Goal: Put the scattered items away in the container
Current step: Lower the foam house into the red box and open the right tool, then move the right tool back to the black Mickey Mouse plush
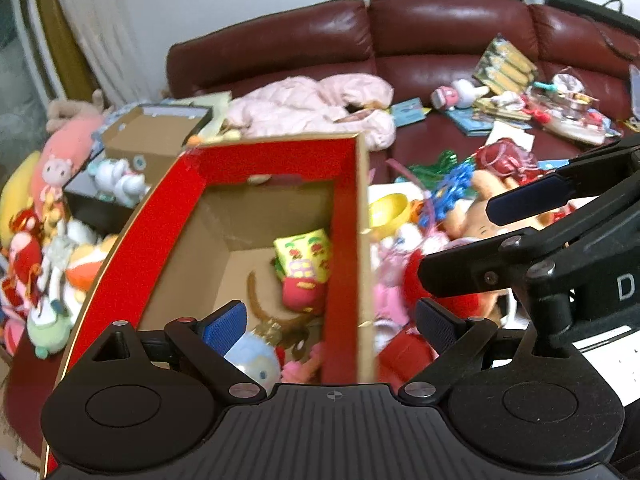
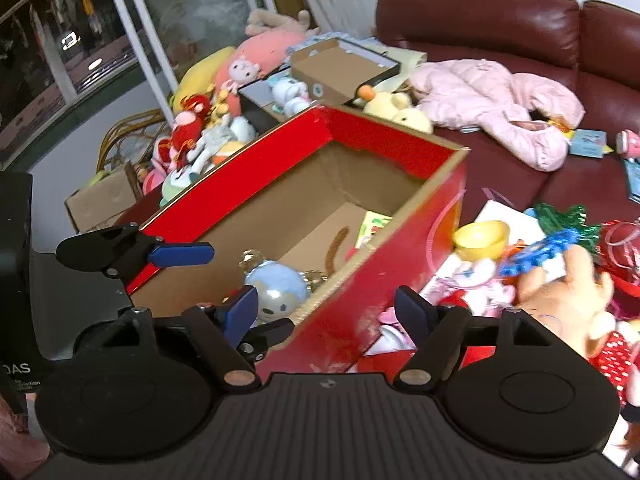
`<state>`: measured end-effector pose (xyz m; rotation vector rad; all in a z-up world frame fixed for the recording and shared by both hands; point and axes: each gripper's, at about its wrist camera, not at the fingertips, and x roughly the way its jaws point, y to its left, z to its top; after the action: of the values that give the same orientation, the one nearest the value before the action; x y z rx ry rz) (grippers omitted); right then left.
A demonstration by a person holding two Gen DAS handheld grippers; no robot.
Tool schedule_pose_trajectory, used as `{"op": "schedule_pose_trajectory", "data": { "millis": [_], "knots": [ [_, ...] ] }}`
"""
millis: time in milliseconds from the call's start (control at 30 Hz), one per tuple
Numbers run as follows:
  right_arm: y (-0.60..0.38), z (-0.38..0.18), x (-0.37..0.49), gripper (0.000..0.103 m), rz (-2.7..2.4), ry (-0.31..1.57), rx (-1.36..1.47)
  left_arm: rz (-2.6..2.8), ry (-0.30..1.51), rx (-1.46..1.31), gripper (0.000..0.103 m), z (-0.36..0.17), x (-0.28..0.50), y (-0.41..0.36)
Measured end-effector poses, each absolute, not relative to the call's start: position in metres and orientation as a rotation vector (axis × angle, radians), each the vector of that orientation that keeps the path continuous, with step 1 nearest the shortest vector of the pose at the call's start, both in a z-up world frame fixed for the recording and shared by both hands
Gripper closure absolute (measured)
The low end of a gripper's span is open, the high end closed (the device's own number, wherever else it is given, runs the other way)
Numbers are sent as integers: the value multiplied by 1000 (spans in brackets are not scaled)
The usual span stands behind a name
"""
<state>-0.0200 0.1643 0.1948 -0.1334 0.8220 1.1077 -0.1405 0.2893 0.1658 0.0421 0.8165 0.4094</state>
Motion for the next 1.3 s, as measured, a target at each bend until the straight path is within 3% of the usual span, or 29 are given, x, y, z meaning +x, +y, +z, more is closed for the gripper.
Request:
{"op": "schedule_pose_trajectory", "data": {
  "millis": [467,900,1300],
  "knots": [
    [34,171,36,23,843,880,-3,164,828,152,4,132,-74,174],
    [-124,94,70,21,393,1036,170,-57,926,233,4,71,-28,88],
    [-182,51,83,21,264,1086,226,-139,962,260,4,28,6,32]
  ]
}}
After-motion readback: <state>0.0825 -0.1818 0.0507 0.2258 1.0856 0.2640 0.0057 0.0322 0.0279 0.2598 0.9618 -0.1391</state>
